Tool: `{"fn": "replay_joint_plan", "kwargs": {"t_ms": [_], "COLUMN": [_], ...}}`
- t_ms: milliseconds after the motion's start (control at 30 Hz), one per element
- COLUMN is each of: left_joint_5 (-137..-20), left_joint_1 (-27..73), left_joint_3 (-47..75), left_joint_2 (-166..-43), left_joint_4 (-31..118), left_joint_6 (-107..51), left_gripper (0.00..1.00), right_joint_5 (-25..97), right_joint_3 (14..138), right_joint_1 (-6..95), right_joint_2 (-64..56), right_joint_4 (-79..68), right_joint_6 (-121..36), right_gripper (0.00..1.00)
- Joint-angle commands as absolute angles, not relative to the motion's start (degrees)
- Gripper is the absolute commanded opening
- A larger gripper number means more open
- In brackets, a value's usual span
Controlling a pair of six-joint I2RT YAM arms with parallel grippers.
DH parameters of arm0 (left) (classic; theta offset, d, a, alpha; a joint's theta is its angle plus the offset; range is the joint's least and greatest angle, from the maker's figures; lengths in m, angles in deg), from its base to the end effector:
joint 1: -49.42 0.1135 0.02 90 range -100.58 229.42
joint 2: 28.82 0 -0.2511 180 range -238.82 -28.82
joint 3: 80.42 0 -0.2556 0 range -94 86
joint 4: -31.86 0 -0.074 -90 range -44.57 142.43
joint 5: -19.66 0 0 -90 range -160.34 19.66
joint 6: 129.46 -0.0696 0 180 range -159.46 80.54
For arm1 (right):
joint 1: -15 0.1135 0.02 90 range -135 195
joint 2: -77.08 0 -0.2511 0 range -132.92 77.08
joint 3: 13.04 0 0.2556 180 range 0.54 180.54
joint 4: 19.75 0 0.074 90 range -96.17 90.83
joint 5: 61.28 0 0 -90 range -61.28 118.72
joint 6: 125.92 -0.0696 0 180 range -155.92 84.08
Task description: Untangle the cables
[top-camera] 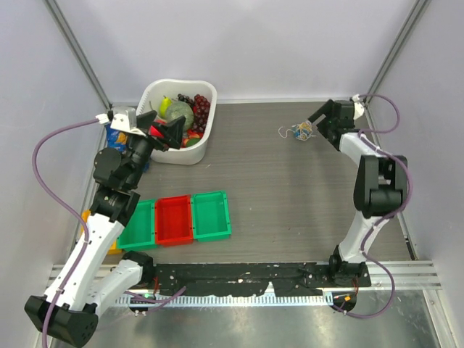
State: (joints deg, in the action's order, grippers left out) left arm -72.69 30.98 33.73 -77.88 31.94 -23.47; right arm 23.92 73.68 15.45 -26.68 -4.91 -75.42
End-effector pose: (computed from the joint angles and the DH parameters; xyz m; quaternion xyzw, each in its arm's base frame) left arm 0.2245 -0.0779 0.4183 0.0292 0.5962 -0.2491 0.7626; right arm 0.4459 -0.0023 0.2068 0.3111 0.8163 0.1314 0.4686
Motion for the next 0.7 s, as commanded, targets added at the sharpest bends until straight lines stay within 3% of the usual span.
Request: {"fn": "replay_joint_plan", "kwargs": {"t_ms": [0,300,567,633,667], "left_joint_5": [-72.10,-73.06,-73.59,-73.85,-74.03], "left_joint_1": [30.52,30.35,30.35,30.34,30.35], "left_joint_3": [34.06,34.24,34.15,34.06,33.97], "left_joint_2": [-78.04,-80.23,-80.93,-81.29,-81.46], "left_joint_4": [27.86,27.33,27.24,27.33,27.42], "left_joint_6": [-24.34,-23.29,-22.76,-22.50,-22.32], "left_gripper": [0.96,0.96,0.96,0.96,0.96], "right_joint_5": [26.34,33.28,35.66,34.44,34.08], "right_joint_3": [79.01,90.36,80.96,78.06,76.40], "right_joint_1": [11.84,11.40,13.06,13.85,14.47], "right_joint_2": [-35.40,-49.29,-46.76,-45.00,-43.87], "right_joint_4": [-15.57,-13.37,-18.03,-18.56,-18.65], "right_joint_6": [-83.02,-85.75,-85.66,-83.92,-83.12], "right_gripper": [0.95,0.75,0.72,0.68,0.60]}}
